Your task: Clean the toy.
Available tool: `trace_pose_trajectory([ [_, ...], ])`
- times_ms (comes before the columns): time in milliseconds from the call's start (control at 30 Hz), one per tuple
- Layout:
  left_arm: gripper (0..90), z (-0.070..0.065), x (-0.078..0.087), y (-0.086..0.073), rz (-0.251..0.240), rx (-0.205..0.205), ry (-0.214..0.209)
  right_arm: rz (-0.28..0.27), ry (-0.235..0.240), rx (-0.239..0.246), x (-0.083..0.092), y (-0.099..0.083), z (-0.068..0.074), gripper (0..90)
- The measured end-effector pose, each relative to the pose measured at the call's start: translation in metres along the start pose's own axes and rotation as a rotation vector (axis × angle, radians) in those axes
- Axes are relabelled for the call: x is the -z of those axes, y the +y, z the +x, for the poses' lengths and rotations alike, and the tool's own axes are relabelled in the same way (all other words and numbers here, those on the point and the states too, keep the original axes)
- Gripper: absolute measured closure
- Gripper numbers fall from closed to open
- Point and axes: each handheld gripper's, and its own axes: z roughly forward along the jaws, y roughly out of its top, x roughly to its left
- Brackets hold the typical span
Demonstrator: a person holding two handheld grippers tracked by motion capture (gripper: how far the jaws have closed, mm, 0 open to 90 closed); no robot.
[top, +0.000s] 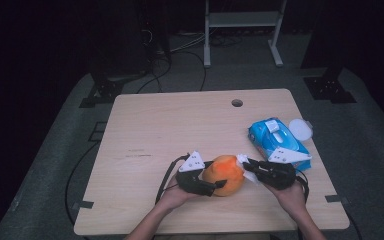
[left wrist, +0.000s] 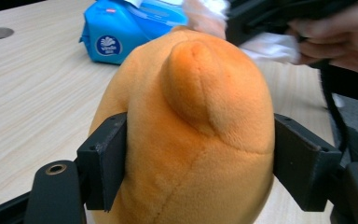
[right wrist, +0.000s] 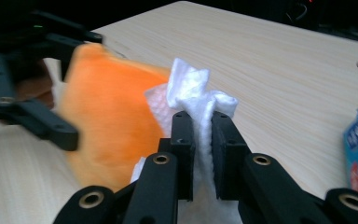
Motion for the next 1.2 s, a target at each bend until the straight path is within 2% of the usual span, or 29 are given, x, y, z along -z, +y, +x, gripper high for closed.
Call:
trace_pose_trajectory([
  [67,25.8,-0.002,-0.002,0.000,-0.003,0.005,0.008,-0.012,0.026,0.034,-0.002,0.006,0.014,79.6],
  [167,25.7,-0.008,-0.004,0.000,0.009,-0.038,0.004,-0.036,0.086,0.080,-0.005,0.016,0.036,79.5],
  [233,25.7,-0.009,-0.004,0.000,0.019,-0.053,0.001,-0.031,0.077,0.114,-0.006,0.019,0.040,79.6],
  [267,25.9,-0.009,-0.003,0.000,0.021,-0.054,-0.004,-0.026,0.072,0.117,-0.007,0.018,0.038,79.6],
  [367,26.1,-0.007,-0.003,0.000,0.021,-0.052,-0.014,-0.011,0.036,0.088,-0.007,0.010,0.021,79.7],
  [433,25.5,-0.007,-0.003,-0.001,0.018,-0.070,-0.030,0.001,-0.014,0.068,-0.005,0.006,0.009,79.7],
  [500,22.0,-0.006,-0.002,0.000,0.014,-0.083,-0.050,0.010,-0.027,0.052,-0.002,0.003,0.002,79.7],
  [533,18.9,-0.005,-0.001,0.000,0.020,-0.087,-0.065,0.014,-0.026,0.053,-0.001,0.002,0.002,79.7],
  [567,15.6,-0.003,-0.001,0.001,0.027,-0.089,-0.072,0.021,-0.040,0.073,-0.001,0.002,0.004,79.6],
  [633,10.7,0.003,-0.001,0.001,0.048,-0.070,-0.061,0.024,-0.053,0.096,-0.003,0.002,0.006,79.6],
  [733,9.6,0.006,-0.004,-0.003,0.048,-0.053,-0.070,0.021,-0.043,0.074,-0.003,0.002,0.005,79.5],
  [767,13.4,0.005,-0.004,-0.004,0.040,-0.061,-0.069,0.016,-0.034,0.063,-0.002,0.003,0.005,79.4],
  [833,21.4,0.002,-0.004,-0.003,0.033,-0.096,-0.046,0.011,-0.031,0.075,-0.001,0.006,0.011,79.4],
  [900,28.5,-0.001,-0.003,0.000,0.034,-0.110,-0.023,-0.018,0.005,0.076,0.000,0.012,0.022,79.4],
  [1000,34.5,-0.008,-0.004,0.003,0.028,-0.128,0.001,-0.074,0.101,0.081,0.001,0.021,0.037,79.3],
  [1033,35.8,-0.010,-0.003,0.004,0.031,-0.147,0.012,-0.076,0.101,0.104,-0.001,0.024,0.042,79.4],
  [1067,37.6,-0.010,-0.001,0.005,0.034,-0.158,0.017,-0.063,0.075,0.138,-0.003,0.026,0.046,79.2],
  [1100,38.5,-0.009,0.001,0.006,0.036,-0.159,0.012,-0.059,0.064,0.146,-0.004,0.026,0.045,79.2],
  [1200,39.3,-0.006,0.008,0.010,0.028,-0.172,0.028,-0.066,0.038,0.103,-0.003,0.022,0.033,79.3],
])
